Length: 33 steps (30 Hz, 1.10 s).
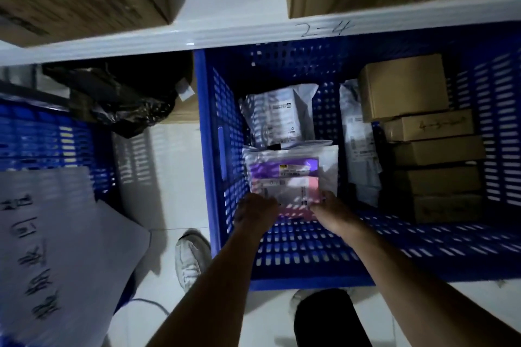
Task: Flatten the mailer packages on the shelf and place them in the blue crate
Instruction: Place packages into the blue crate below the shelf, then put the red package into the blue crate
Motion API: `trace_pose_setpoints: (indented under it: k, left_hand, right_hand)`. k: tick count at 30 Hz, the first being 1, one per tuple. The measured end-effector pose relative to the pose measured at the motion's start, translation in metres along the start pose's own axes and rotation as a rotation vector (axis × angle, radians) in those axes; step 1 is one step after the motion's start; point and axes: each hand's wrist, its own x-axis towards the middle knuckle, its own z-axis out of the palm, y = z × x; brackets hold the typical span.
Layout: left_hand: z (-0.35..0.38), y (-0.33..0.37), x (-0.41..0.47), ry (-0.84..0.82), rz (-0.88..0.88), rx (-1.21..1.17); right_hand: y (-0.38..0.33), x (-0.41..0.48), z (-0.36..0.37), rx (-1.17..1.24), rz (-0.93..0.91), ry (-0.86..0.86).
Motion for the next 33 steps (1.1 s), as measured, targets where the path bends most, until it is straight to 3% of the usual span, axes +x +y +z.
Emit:
trace_pose_setpoints:
  k: [11,19,33]
  left_hand:
    - [-0.05,0.018,-0.065,-0.029,0.218,-0.04]
    - [-0.11,0.047,-0.171,-0.056,0.362,-0.194]
    - [-0.228,0.059,-0.404,0.083,0.529,-0.504]
  right_hand:
    - [-0.025,-0.044,-0.025,0.035,-0.089,0.082]
    - [-0.069,-0.147,-0.054,0.168,-0.109,0.072]
    - [-0.142,-0.384,-0.114,0.331,-0.196,0.097]
